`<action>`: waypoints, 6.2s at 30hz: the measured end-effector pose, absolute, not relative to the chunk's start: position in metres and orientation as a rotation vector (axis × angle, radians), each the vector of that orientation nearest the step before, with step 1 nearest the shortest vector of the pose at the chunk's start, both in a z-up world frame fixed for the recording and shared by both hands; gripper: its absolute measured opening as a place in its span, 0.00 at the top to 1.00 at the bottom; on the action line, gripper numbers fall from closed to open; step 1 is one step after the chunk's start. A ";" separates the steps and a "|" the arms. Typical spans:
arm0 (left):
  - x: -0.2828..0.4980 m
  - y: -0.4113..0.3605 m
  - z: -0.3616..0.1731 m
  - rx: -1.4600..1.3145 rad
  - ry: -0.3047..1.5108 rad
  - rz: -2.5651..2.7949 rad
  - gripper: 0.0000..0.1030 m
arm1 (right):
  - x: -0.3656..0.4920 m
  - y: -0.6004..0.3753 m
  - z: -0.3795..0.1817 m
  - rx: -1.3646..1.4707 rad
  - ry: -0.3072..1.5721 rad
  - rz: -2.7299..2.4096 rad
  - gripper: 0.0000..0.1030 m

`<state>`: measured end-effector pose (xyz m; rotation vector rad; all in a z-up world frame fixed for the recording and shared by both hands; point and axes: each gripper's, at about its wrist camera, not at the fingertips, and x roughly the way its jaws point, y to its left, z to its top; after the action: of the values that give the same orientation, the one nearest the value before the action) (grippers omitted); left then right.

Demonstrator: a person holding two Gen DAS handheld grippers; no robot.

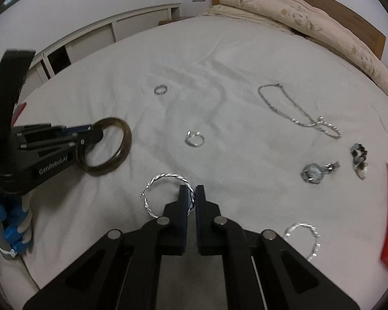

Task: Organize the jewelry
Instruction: 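Carry both pieces into the red box and open both tools, then withdraw both tools from the box toward the remaining jewelry, then grasp a small silver ring with the left tool while the right tool grasps a twisted silver hoop, then place the ring and hoop into the red box and open both tools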

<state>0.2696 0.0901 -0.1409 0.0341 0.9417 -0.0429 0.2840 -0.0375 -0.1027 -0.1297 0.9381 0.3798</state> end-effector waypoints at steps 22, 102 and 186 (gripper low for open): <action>0.222 -0.022 -0.047 0.093 0.836 -0.161 0.91 | 0.214 -0.204 -0.006 -0.012 0.806 0.176 0.96; 0.156 -0.147 0.058 0.183 0.728 -0.235 0.63 | 0.109 -0.338 0.073 0.071 0.804 0.056 0.71; 0.290 -0.108 -0.091 0.015 0.906 -0.316 0.81 | 0.233 -0.235 -0.046 0.102 0.797 0.262 0.66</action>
<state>0.2896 -0.1078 -0.0915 0.0149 0.9063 -0.3164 0.2331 -0.2347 -0.0463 0.1018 0.7972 0.2617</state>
